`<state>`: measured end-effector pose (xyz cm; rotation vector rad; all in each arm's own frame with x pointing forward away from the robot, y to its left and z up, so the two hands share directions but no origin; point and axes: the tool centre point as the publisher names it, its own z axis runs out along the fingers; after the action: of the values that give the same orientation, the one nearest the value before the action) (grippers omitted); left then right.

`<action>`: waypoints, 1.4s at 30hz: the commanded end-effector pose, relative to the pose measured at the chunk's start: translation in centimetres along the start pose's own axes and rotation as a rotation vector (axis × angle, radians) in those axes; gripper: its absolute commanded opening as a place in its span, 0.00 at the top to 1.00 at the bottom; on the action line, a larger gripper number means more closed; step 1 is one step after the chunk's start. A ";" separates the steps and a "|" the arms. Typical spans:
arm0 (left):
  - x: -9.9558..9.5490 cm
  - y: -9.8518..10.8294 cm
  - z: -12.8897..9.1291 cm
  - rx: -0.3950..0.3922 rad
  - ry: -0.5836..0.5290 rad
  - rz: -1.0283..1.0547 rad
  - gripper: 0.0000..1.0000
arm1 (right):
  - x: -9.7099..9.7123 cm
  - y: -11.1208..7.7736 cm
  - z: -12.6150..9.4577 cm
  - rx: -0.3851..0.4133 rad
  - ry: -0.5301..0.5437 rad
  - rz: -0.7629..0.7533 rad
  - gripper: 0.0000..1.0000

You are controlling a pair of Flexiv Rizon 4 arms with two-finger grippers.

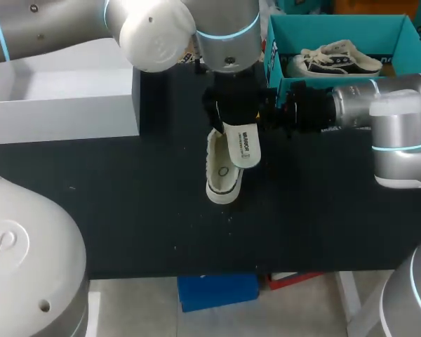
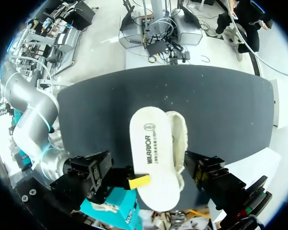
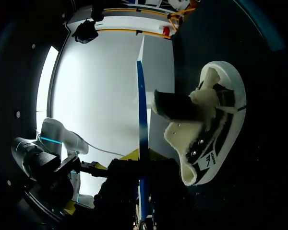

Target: Take the shoe out of the shoebox, open the shoe tongue, remove and reinsert the insole, then place the shoe into the shoebox

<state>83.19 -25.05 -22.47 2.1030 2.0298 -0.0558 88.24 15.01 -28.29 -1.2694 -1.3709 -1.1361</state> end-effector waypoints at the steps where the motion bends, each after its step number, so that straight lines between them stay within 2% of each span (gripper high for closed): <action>1: 0.2 1.3 0.3 -0.003 0.009 -0.008 0.00 | 0.0 0.0 0.1 0.000 -0.002 0.001 1.00; 8: 1.1 4.1 0.3 -0.027 0.021 -0.024 0.00 | 0.0 0.0 0.1 0.000 -0.002 0.001 1.00; 16: 2.6 8.4 1.0 -0.039 0.040 -0.049 0.00 | 0.0 0.0 0.1 0.000 -0.002 0.001 1.00; 33: 4.2 16.6 2.8 -0.064 0.047 -0.077 0.00 | 0.0 0.0 0.1 0.000 -0.002 0.001 1.00; 42: 4.2 18.9 3.2 -0.072 0.044 -0.091 0.00 | 0.0 0.0 0.1 0.000 -0.002 0.001 1.00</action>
<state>101.87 -21.59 -23.64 1.9770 2.1165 0.0535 88.24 15.01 -28.29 -1.2694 -1.3709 -1.1361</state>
